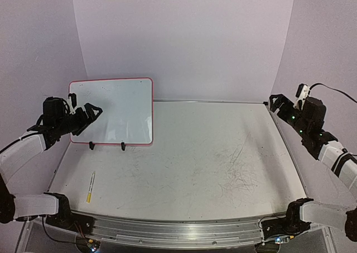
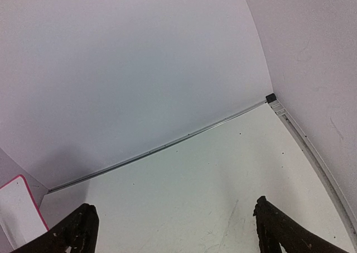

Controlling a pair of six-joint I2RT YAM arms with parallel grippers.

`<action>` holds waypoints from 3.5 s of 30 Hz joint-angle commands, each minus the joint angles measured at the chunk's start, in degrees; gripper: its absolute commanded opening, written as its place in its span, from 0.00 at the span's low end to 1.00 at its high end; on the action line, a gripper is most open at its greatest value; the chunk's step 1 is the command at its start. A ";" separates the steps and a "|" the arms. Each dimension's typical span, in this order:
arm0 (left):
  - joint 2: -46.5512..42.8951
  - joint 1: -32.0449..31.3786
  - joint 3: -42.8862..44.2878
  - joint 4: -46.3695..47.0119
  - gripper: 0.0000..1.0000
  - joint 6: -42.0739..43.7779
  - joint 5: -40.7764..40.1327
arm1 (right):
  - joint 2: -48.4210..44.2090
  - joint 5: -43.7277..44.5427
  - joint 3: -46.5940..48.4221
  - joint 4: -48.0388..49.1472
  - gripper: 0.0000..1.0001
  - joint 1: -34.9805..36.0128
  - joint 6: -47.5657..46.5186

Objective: Write a sentence on the whiteboard
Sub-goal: Move the whiteboard to the corner of the board.

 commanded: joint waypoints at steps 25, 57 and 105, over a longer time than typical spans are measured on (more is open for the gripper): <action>29.78 -23.81 7.03 -7.85 0.69 6.14 -26.26 | -0.73 -14.29 -1.56 6.12 0.98 0.04 0.26; 43.53 -28.47 17.61 -7.78 0.19 10.59 -34.85 | -4.08 -15.65 -2.31 4.28 0.98 0.06 -0.24; 63.20 -58.50 39.62 -18.11 0.28 -8.28 -51.15 | -5.73 -21.58 -8.22 -6.18 0.98 0.35 0.57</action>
